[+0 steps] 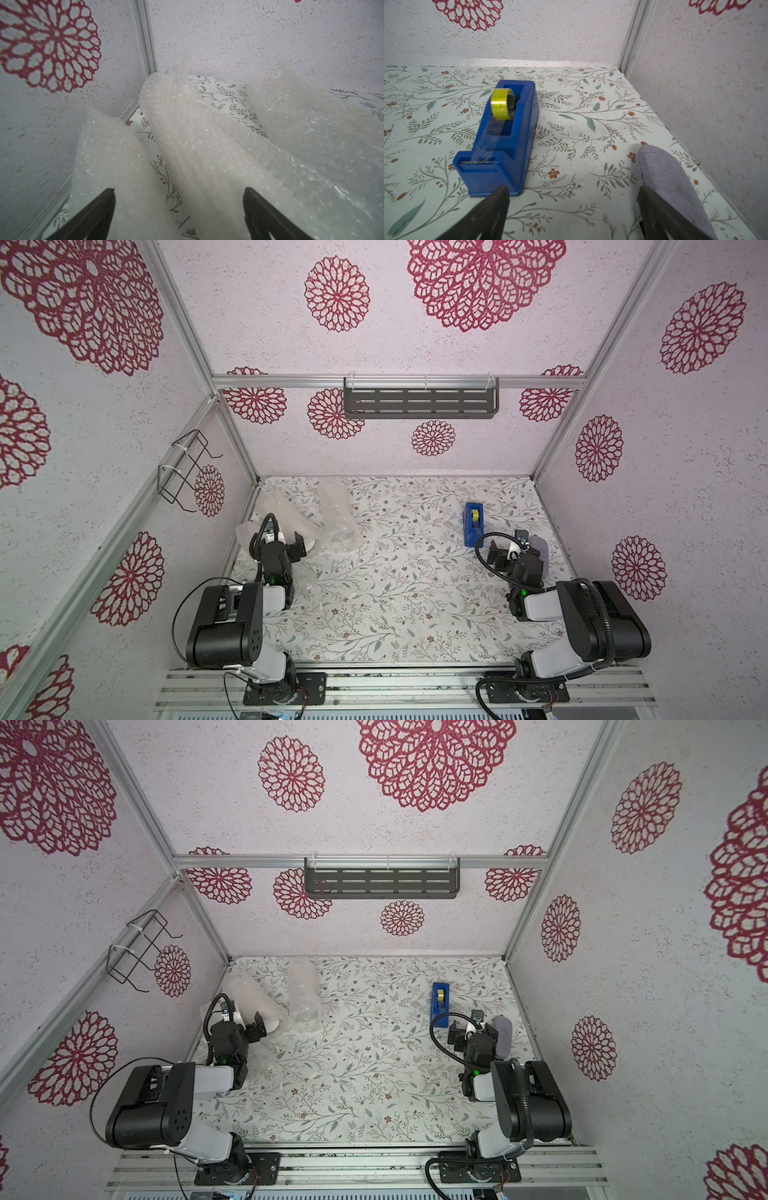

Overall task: Wrap vases in bubble wrap
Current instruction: Reset both arms

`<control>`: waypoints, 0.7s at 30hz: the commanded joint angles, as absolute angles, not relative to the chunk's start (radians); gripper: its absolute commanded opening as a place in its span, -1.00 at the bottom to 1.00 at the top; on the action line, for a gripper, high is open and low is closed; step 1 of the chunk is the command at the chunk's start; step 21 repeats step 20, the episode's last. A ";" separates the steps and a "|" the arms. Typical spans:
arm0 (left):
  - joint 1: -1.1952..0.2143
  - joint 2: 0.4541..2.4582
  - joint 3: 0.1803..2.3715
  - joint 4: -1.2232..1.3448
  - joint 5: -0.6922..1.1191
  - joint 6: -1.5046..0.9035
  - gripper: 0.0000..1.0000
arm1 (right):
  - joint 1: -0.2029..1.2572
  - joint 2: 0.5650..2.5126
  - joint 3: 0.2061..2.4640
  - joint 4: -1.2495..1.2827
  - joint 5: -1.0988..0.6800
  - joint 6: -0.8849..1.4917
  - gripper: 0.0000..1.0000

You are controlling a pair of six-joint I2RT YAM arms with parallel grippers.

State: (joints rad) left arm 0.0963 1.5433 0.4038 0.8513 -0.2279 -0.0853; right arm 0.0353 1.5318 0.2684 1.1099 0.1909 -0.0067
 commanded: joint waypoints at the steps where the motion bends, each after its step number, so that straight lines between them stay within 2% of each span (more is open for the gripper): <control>1: 0.108 1.554 0.420 0.884 -0.178 -0.107 0.95 | 0.031 1.533 0.261 1.178 0.214 0.017 0.98; 21: 0.109 1.549 0.423 0.869 -0.189 -0.113 0.95 | 0.031 1.533 0.266 1.173 0.212 0.017 0.98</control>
